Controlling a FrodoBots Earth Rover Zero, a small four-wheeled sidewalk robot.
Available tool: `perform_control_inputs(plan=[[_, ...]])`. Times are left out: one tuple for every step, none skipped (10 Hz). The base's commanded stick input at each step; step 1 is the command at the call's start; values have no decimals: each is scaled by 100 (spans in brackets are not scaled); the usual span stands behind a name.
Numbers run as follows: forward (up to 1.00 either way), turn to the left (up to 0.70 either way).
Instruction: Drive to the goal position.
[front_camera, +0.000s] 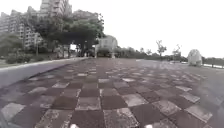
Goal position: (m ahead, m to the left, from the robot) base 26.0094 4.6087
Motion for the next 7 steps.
perform_control_inputs(plan=[[100,0],[100,0],[100,0],[100,0],[100,0],[100,0],[100,0]])
